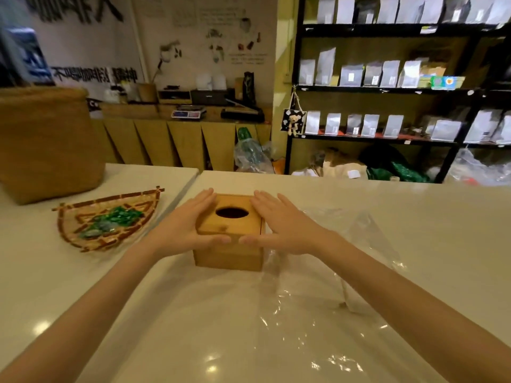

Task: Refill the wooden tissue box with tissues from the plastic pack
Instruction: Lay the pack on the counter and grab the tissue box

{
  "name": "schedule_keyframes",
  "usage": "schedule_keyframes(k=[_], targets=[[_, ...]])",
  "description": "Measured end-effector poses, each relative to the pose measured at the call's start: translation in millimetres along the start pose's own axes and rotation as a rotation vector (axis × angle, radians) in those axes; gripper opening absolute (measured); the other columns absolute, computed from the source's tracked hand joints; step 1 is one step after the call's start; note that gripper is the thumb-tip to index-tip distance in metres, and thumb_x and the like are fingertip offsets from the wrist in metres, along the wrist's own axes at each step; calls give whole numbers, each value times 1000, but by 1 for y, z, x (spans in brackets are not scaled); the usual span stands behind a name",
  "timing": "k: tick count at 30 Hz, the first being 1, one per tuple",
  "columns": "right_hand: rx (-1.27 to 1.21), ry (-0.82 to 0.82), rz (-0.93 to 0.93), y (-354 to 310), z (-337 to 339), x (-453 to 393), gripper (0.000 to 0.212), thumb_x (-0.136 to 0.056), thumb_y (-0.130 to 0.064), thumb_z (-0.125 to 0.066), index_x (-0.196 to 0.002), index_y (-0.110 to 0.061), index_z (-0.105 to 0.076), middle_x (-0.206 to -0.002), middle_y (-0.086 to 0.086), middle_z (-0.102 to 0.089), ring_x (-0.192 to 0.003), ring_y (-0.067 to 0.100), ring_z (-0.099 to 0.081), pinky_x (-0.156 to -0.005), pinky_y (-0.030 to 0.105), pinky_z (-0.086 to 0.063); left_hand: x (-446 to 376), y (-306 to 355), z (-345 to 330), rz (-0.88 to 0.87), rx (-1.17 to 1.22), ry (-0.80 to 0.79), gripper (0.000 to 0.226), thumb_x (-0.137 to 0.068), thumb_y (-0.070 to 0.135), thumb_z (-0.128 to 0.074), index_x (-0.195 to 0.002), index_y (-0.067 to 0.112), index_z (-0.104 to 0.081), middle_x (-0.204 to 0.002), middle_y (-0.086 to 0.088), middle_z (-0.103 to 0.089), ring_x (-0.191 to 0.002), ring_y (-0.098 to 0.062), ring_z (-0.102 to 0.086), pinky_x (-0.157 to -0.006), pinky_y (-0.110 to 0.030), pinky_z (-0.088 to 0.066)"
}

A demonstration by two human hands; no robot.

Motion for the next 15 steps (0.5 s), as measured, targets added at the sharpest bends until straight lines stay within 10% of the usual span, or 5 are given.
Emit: schedule_keyframes(k=[15], targets=[[227,-1,27,-12,-5,2,106,-63,-79,-2,-148,-16,-5,-159,2,-8,-145,13,-5,-117,41,10,-5,-24,7,-105,-40,-68,122,-35,94,-38,-142,36,-22,-152,16,-23,-139,-10,-24,-113,-36,-23]])
Point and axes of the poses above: each hand's wrist, its own x-axis away from the middle knuckle, its own z-axis out of the back of the hand, y = z × x, the point moved 7 cm from there along -x, towards the middle knuckle
